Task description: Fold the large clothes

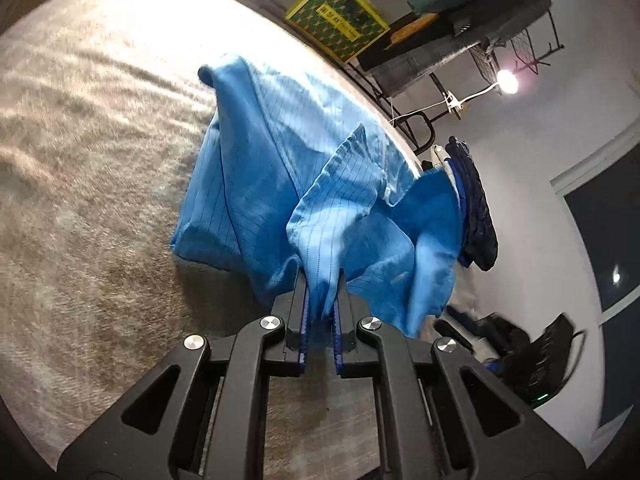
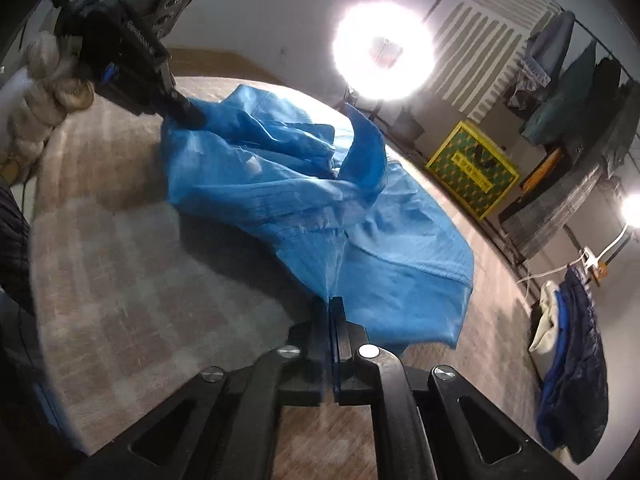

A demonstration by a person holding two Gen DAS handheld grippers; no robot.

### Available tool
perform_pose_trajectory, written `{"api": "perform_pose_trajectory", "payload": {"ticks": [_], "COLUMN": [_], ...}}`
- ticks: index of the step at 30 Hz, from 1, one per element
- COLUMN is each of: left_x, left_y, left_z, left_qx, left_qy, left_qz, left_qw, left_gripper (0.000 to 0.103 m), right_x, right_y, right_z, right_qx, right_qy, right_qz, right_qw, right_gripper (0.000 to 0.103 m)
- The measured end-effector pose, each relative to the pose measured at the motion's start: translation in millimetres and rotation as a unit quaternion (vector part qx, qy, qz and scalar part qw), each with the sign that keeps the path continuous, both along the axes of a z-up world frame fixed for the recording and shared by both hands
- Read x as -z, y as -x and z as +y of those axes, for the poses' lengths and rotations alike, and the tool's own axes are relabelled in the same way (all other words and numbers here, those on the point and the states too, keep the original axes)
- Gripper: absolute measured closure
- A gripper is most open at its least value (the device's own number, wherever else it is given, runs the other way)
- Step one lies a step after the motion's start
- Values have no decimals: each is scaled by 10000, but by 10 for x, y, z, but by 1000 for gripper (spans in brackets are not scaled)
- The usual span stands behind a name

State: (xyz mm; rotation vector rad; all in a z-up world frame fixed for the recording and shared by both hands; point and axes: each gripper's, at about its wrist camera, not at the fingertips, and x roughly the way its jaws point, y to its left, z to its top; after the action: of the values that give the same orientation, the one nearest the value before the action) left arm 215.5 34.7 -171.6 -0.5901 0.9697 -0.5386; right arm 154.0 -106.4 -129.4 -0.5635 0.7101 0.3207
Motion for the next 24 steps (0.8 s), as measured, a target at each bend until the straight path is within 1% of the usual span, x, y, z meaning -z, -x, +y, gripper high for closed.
{"api": "perform_pose_trajectory", "payload": {"ticks": [1,2,3,4,5,6,7,8,10,11,13,14,15,17,18,19,20,21,22,23,24], "left_x": [-19,-56,-83,-114,-148,-171,-196,-212,-243,-248,-240,-233,-236,-289,-319,-331,-329,-324,-311,-282,-238], "left_y": [40,92,136,195,250,281,338,376,444,476,502,498,483,463,453,435,398,355,303,252,196], "left_z": [30,63,89,112,102,72,24,-17,-117,-138,-175,-189,-195,-191,-188,-171,-146,-137,-124,-109,-98], "left_qx": [-35,-98,-170,-244,-243,-221,-192,-200,-253,-243,-138,-45,-36,-94,-83,-86,-101,-135,-174,-201,-259], "left_qy": [-67,-101,-94,-53,-56,-80,-155,-232,-448,-471,-335,-239,-208,-329,-446,-422,-314,-238,-163,-42,88], "left_qz": [-42,-112,-172,-239,-294,-326,-374,-411,-489,-493,-366,-246,-155,-189,-222,-174,-41,92,265,434,609], "left_qw": [10000,9998,9997,9994,9993,9992,9990,9987,9975,9974,9987,9994,9997,9992,9987,9989,9994,9996,9994,9988,9978], "left_gripper": [74,65,55,55,55,55,55,55,55,55,55,55,55,55,55,55,55,54,52,51,50], "right_x": [-100,-212,-288,-385,-457,-476,-506,-504,-449,-400,-316,-276,-245,-182,-139,-104,-66,-31,-20,-14,-2], "right_y": [44,88,109,117,97,80,10,-79,-227,-324,-454,-517,-563,-647,-715,-755,-797,-827,-826,-818,-818], "right_z": [-51,-111,-154,-218,-276,-305,-344,-367,-376,-376,-352,-339,-337,-318,-321,-322,-320,-338,-342,-353,-367], "right_qx": [109,163,195,259,327,348,409,491,710,852,1000,1065,1103,1265,1334,1387,1435,1456,1448,1397,1373], "right_qy": [-235,-556,-809,-1223,-1636,-1894,-2282,-2598,-2987,-3149,-3319,-3389,-3409,-3416,-3448,-3458,-3435,-3396,-3393,-3452,-3493], "right_qz": [-23,-23,9,97,209,286,436,612,879,1031,1247,1327,1366,1443,1554,1650,1731,1737,1707,1707,1711], "right_qw": [9997,9983,9965,9921,9858,9809,9718,9625,9476,9396,9297,9253,9236,9200,9160,9132,9119,9129,9137,9123,9110], "right_gripper": [76,67,63,61,52,42,39,38,38,38,42,45,46,48,50,53,66,76,81,93,100]}}
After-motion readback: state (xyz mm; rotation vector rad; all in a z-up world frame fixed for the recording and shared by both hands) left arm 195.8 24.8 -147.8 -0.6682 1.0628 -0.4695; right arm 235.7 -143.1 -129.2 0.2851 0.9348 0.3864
